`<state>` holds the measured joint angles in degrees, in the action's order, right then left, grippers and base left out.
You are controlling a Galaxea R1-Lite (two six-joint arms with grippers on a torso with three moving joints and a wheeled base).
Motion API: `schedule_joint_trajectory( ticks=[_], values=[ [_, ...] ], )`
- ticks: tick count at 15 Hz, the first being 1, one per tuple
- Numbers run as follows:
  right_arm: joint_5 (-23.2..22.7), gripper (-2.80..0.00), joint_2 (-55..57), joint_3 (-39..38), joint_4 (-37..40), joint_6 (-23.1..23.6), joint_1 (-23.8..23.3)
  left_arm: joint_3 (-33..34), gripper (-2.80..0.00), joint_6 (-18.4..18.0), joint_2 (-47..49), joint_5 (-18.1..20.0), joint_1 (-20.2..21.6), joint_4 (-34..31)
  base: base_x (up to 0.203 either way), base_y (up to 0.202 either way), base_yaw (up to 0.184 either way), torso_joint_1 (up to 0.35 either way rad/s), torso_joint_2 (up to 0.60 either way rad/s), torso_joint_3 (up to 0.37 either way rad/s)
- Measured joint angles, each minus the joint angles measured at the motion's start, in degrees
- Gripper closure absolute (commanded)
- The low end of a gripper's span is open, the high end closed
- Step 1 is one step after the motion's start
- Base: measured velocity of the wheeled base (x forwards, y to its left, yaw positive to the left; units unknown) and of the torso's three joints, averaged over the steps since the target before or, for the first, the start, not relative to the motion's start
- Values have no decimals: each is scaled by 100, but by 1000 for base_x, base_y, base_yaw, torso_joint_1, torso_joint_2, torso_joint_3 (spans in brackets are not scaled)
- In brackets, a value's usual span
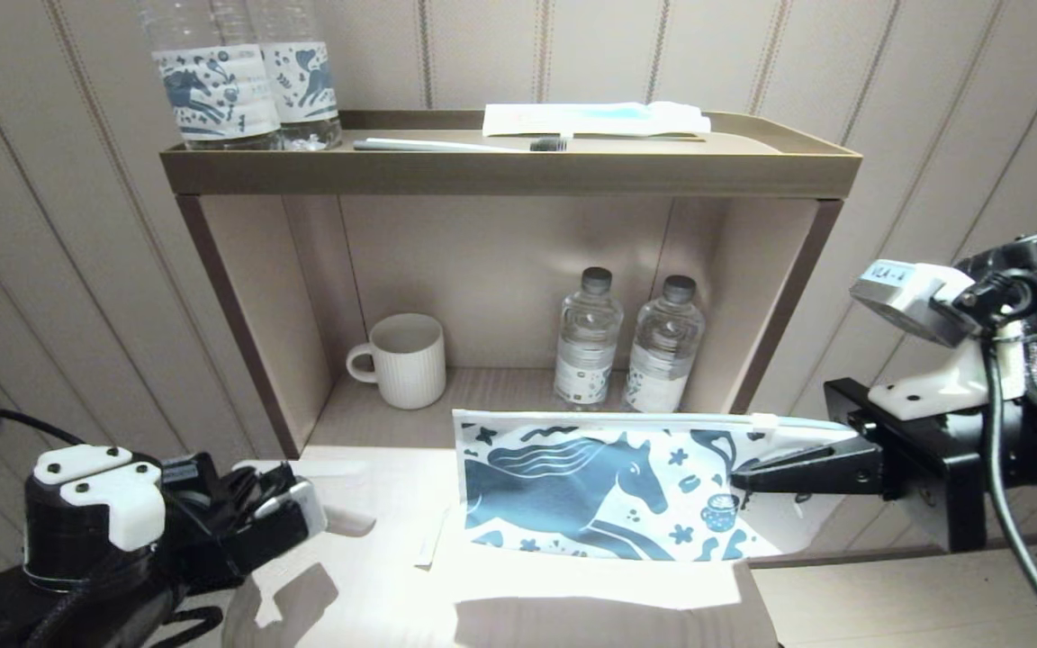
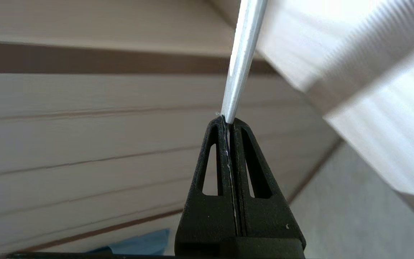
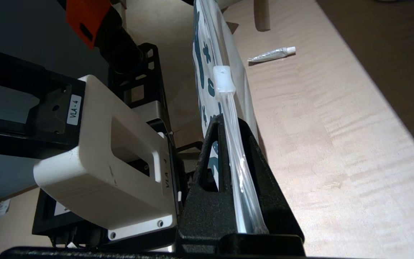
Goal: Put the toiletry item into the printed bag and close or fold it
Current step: Pick up the comb, then place the comb on the table
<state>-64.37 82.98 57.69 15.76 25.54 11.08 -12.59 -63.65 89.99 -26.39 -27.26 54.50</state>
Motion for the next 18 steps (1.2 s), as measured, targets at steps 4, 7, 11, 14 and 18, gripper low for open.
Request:
schedule_joint_trajectory(
  ticks=[4, 7, 11, 14, 18],
  values=[
    [279, 0, -110, -27, 35, 4, 52, -1429, 0, 868, -739, 140, -135, -1735, 0, 0, 0, 0, 0, 0],
    [293, 0, -112, -30, 47, 1, 71, -2595, 0, 2219, -1176, 747, -360, -3969, 0, 0, 0, 0, 0, 0],
    [1258, 0, -66, -120, 20, 67, 381, -4019, 0, 3911, -1583, 2489, -471, -6742, 0, 0, 0, 0, 0, 0],
    [2643, 0, -102, -171, -2, 185, 1138, -5013, 0, 4083, -1577, 3045, -502, -7833, 0, 0, 0, 0, 0, 0],
    [3054, 0, -330, -216, -6, 222, 1896, -6450, 0, 4346, -1109, 3860, -756, -8785, 0, 0, 0, 0, 0, 0]
  ],
)
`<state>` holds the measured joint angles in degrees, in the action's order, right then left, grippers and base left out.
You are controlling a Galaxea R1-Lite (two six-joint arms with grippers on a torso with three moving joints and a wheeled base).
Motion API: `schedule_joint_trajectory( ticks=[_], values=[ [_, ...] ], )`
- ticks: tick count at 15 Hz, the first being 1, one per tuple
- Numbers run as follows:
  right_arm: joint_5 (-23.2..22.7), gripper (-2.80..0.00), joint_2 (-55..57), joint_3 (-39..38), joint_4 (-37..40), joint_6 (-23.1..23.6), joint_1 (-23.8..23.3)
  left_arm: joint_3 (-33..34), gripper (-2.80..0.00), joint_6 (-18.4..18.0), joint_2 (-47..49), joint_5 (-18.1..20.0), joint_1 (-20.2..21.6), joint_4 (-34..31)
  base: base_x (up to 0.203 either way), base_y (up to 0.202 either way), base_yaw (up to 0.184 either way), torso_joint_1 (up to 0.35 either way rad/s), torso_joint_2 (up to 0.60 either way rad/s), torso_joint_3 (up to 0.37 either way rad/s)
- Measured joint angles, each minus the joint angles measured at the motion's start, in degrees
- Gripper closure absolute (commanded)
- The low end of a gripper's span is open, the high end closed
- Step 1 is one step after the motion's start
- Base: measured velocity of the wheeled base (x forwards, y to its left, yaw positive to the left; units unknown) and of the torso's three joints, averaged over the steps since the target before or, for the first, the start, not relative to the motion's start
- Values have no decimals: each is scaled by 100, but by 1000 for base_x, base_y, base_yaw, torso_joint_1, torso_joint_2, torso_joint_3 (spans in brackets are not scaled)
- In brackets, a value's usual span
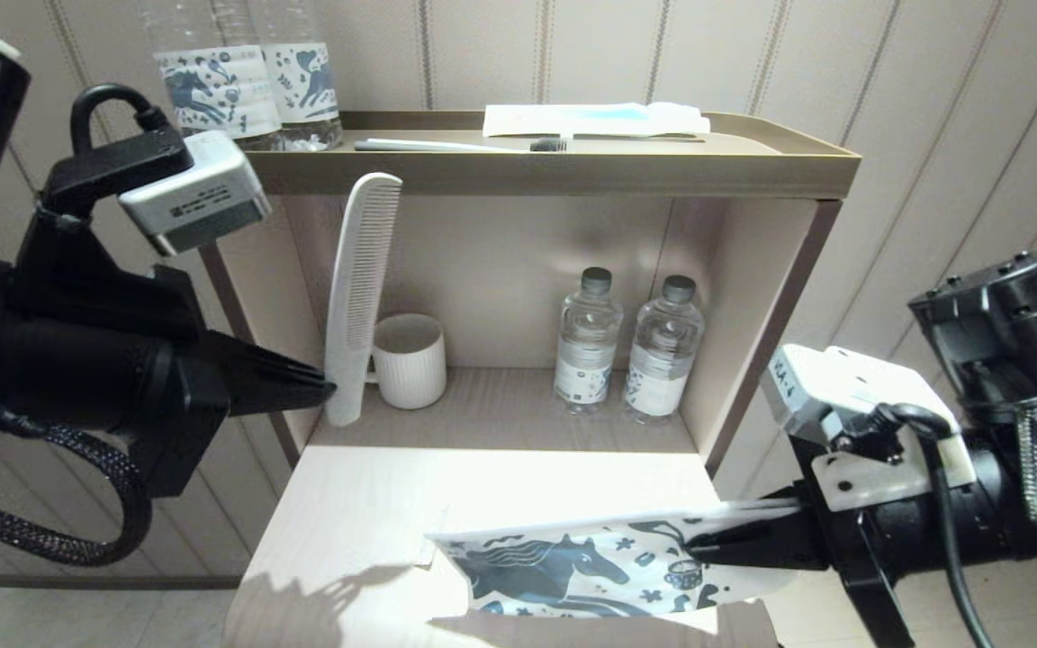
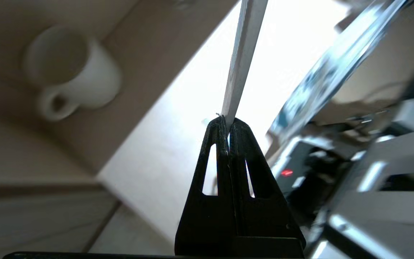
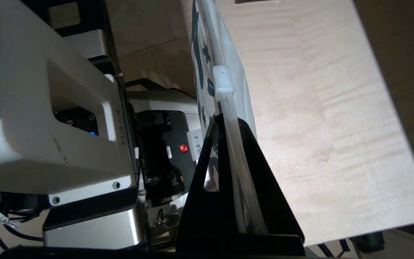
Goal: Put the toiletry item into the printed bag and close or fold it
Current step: Place the comb on the table
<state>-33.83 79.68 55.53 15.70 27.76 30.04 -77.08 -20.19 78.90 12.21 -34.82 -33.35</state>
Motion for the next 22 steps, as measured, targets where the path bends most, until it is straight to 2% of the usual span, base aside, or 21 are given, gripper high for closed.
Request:
schedule_joint_trajectory(
  ticks=[2, 5, 7, 9, 11, 14, 18, 22],
  values=[
    [-111, 0, -58, -46, -61, 0, 196, -127, 0, 407, 248, 573, -186, 267, 0, 0, 0, 0, 0, 0],
    [-340, 0, -77, -57, -363, -4, 278, 35, 0, 606, 509, 1215, -256, 848, 0, 0, 0, 0, 0, 0],
    [-357, 0, -69, -18, -388, -4, 263, 117, 0, 682, 615, 1659, -266, 929, 0, 0, 0, 0, 0, 0],
    [-368, 0, -37, 43, -463, -21, 234, 148, 0, 689, 667, 1929, -264, 940, 0, 0, 0, 0, 0, 0],
    [-282, 0, 56, -4, -868, -121, 215, 159, 0, 679, 676, 1998, -260, 941, 0, 0, 0, 0, 0, 0],
    [412, 0, 146, -222, -1746, -161, 183, 172, 0, 647, 677, 2001, -263, 941, 0, 0, 0, 0, 0, 0],
    [503, 0, 71, -554, -2165, -9, 127, 139, 0, 628, 743, 1986, -269, 946, 0, 0, 0, 0, 0, 0],
    [672, 0, 119, -1093, -3223, 396, 146, 150, 0, 613, 832, 2005, -275, 1192, 0, 0, 0, 0, 0, 0]
  ],
)
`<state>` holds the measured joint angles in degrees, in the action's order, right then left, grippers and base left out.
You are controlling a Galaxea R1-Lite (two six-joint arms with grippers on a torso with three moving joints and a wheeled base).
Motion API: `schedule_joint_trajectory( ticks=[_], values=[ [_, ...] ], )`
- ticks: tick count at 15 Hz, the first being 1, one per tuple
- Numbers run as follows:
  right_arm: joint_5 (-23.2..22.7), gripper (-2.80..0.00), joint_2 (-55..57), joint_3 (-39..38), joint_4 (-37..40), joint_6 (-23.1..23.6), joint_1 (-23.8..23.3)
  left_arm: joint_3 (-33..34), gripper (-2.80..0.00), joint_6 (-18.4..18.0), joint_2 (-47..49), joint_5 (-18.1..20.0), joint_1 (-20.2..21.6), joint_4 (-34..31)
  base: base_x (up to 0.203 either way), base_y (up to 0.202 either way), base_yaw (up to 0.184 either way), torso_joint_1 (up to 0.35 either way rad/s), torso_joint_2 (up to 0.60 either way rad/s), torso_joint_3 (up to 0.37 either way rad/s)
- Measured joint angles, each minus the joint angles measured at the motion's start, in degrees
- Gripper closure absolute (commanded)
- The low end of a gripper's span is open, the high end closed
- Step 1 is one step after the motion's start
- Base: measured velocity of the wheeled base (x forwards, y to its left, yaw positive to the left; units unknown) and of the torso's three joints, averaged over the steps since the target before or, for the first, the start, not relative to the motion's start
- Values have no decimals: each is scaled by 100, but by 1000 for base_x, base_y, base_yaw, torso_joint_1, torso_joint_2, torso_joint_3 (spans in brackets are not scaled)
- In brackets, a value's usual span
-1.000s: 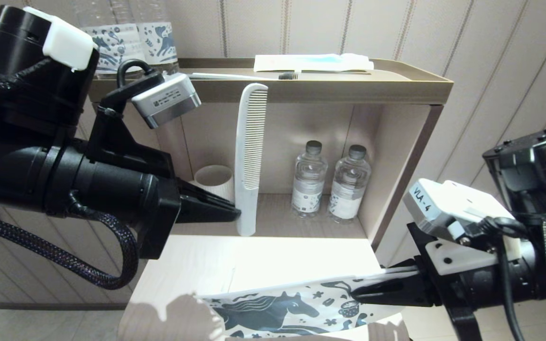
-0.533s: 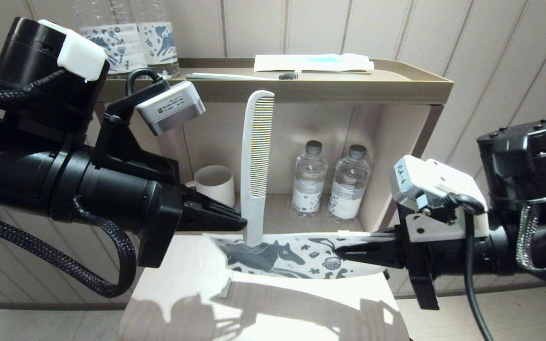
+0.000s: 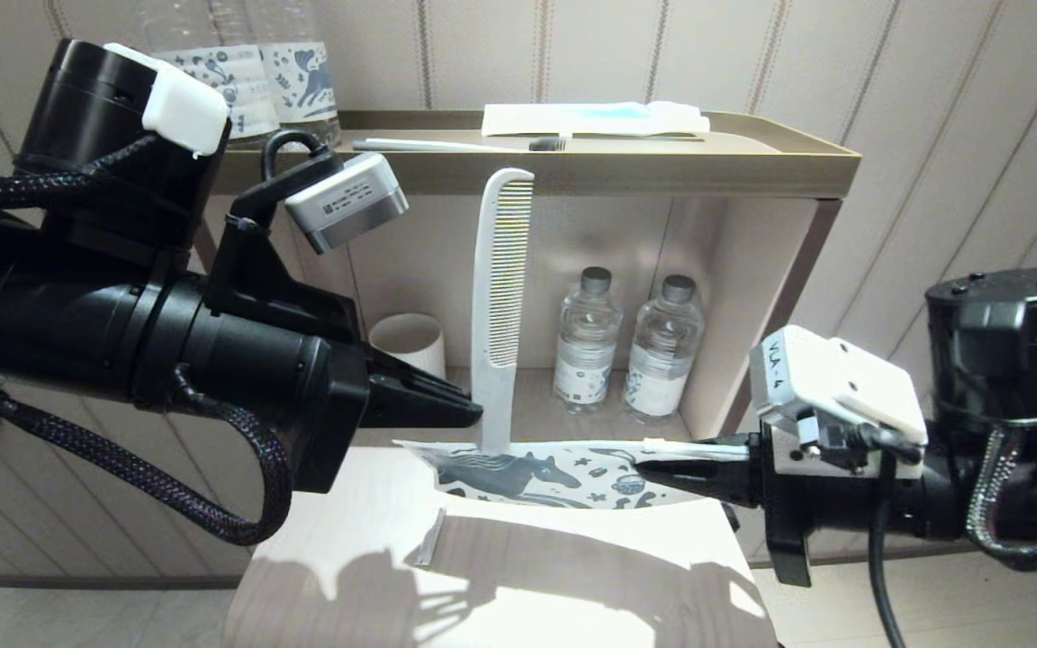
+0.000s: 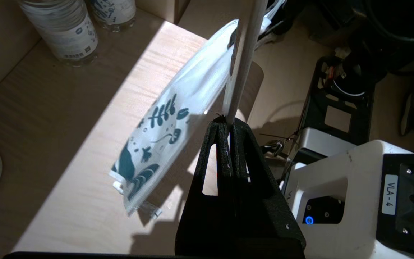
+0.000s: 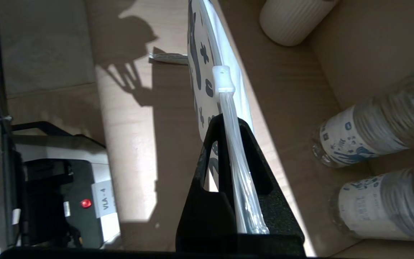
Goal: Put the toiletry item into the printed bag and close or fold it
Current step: Place the comb on the table
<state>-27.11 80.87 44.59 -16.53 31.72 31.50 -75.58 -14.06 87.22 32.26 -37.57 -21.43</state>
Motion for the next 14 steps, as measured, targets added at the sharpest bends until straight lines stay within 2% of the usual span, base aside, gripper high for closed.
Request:
schedule_joint_trajectory(
  ticks=[8, 11, 14],
  values=[
    [74, 0, 50, -148, -199, 30, 20, 43, 0, -20, 189, -89, -584, 32, 0, 0, 0, 0, 0, 0],
    [78, 0, 147, -292, -420, 96, -10, 209, 0, -18, 192, -180, -602, 208, 0, 0, 0, 0, 0, 0],
    [62, 0, 162, -363, -659, 81, -50, 501, 0, -19, 8, -237, -366, 385, 0, 0, 0, 0, 0, 0]
  ],
)
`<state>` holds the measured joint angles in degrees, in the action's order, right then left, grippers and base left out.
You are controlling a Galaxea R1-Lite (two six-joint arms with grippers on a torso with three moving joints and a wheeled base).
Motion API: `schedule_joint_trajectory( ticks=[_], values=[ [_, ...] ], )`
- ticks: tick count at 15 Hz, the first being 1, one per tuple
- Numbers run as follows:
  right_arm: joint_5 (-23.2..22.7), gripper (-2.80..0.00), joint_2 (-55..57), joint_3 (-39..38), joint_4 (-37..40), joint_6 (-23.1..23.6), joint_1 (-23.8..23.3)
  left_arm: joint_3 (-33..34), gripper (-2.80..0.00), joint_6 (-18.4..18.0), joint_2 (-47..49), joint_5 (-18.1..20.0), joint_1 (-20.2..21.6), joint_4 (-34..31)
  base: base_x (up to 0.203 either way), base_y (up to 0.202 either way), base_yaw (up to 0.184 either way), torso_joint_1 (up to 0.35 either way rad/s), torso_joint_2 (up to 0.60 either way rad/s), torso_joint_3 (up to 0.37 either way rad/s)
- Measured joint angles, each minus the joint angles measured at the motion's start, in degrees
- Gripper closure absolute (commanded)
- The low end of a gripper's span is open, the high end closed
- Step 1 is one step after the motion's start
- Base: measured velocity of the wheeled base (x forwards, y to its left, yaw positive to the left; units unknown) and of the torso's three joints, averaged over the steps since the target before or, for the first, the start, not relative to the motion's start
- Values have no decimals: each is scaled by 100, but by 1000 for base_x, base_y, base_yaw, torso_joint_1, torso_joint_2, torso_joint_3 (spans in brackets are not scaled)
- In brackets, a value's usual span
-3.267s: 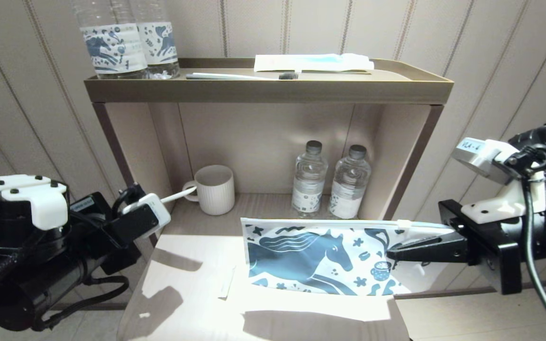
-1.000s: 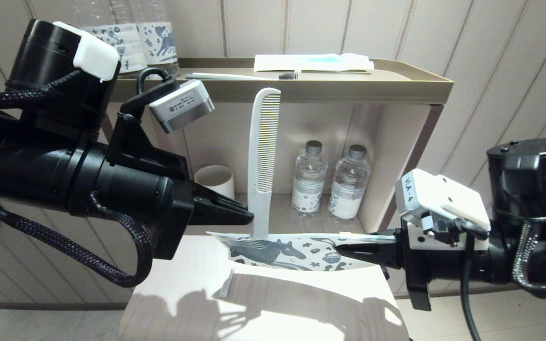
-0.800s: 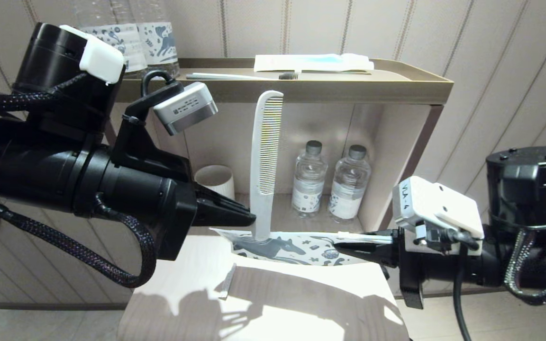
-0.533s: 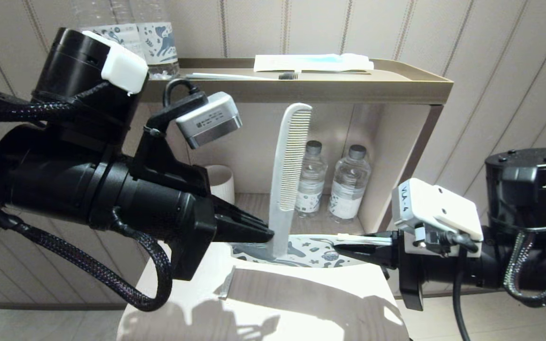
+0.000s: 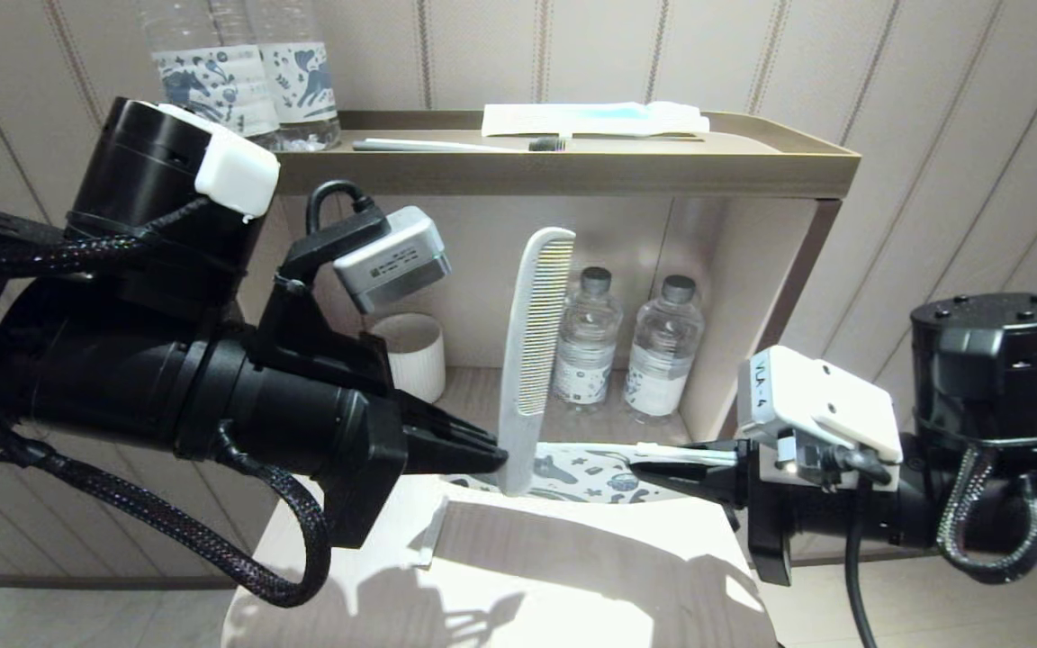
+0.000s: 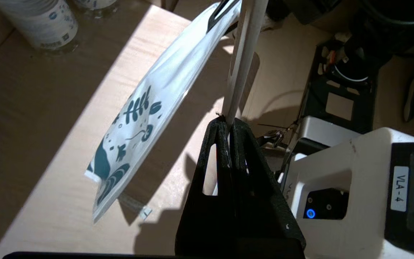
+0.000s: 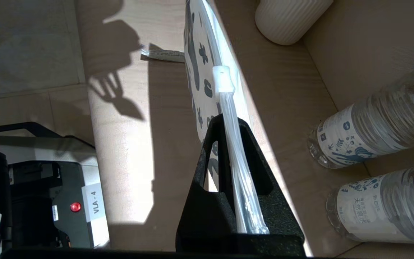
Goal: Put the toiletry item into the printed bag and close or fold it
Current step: Place the comb on the table
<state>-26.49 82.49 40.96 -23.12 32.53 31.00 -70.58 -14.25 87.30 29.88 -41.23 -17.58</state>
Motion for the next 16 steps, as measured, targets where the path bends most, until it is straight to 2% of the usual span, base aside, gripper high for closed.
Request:
schedule_joint_trajectory(
  ticks=[6, 9, 11, 13, 16],
  values=[
    [1, 0, -91, -26, 14, -21, -133, 495, 0, -178, -260, -30, 300, 17, 0, 0, 0, 0, 0, 0],
    [-15, 0, -134, 4, 9, -23, -415, 687, 0, -231, -249, -409, 422, -24, 0, 0, 0, 0, 0, 0],
    [-89, 0, -200, 78, 11, -28, -689, 1013, 0, -424, -206, -682, 549, -13, 0, 0, 0, 0, 0, 0],
    [-134, 0, -265, 116, 28, -62, -787, 1289, 0, -582, -123, -745, 639, 5, 0, 0, 0, 0, 0, 0],
    [-138, 0, -361, 137, 30, -81, -822, 1436, 0, -598, 93, -784, 767, 11, 0, 0, 0, 0, 0, 0]
  ],
)
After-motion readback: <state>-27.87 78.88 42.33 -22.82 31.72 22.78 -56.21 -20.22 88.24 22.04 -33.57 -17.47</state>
